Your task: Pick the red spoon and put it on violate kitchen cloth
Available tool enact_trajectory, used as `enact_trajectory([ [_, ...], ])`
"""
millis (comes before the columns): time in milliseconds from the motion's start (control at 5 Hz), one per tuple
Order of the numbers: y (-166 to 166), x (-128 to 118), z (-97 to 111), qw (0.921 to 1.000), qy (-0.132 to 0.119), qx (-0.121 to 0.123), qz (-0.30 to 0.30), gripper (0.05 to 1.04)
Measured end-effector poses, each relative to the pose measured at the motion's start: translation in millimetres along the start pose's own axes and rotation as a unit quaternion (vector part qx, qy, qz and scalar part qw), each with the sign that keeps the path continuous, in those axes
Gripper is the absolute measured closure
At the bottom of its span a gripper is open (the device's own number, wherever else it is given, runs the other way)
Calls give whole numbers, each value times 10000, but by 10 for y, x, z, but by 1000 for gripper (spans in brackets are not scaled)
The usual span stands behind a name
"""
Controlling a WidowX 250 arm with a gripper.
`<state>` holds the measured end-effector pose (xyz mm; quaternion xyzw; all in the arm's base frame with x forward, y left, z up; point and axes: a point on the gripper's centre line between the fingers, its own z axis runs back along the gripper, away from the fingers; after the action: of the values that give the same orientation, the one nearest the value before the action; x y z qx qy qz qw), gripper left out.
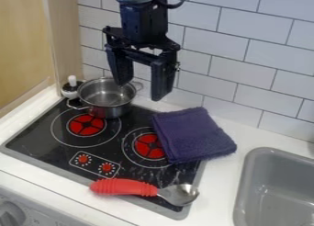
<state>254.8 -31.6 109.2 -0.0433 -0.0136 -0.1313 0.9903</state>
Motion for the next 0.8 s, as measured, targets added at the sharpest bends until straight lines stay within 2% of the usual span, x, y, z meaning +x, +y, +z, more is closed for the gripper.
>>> enact_trajectory([
  [200, -3, -159, -150, 9994, 351, -13, -20, 83],
  [400, -102, -297, -251, 9870, 754, 511, -1324, 83],
  [600, -64, -456, -249, 9612, 960, 753, -2474, 83],
  [800, 22, -701, -227, 9262, 963, 999, -3505, 83],
])
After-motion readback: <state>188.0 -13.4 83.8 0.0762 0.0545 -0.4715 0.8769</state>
